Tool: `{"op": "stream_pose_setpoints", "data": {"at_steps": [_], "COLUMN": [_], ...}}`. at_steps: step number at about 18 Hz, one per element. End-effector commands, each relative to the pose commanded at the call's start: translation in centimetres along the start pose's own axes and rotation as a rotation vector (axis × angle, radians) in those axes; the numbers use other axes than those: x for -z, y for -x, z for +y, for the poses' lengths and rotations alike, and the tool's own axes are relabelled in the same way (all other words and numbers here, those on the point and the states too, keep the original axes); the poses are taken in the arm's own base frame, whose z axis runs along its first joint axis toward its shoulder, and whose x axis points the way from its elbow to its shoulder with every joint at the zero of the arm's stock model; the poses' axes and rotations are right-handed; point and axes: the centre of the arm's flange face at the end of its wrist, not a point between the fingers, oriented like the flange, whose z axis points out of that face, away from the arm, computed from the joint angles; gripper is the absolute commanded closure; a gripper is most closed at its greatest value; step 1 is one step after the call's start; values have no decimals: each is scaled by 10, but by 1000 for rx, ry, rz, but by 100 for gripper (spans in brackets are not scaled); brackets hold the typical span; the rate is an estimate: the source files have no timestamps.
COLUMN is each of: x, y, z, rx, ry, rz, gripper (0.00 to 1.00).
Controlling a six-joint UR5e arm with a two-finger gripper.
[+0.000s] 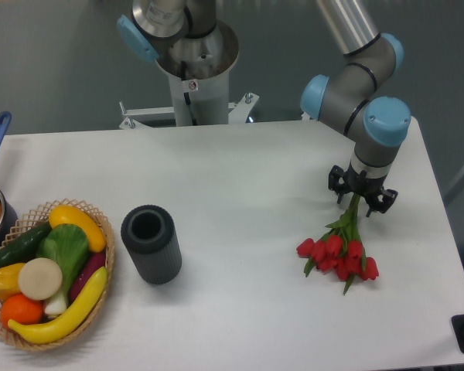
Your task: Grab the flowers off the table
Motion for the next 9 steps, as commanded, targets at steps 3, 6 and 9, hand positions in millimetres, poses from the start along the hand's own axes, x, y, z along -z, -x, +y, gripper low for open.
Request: {"op": "stream_pose_setpoints", "data": {"at_steps": [3,6,9], "x": [10,27,54], "y": [1,1,2], "z": [3,7,8], "rx": [4,16,52], "ry": [-3,-8,-10], "rz": [-9,-31,-78], "gripper": [100,100,100]}}
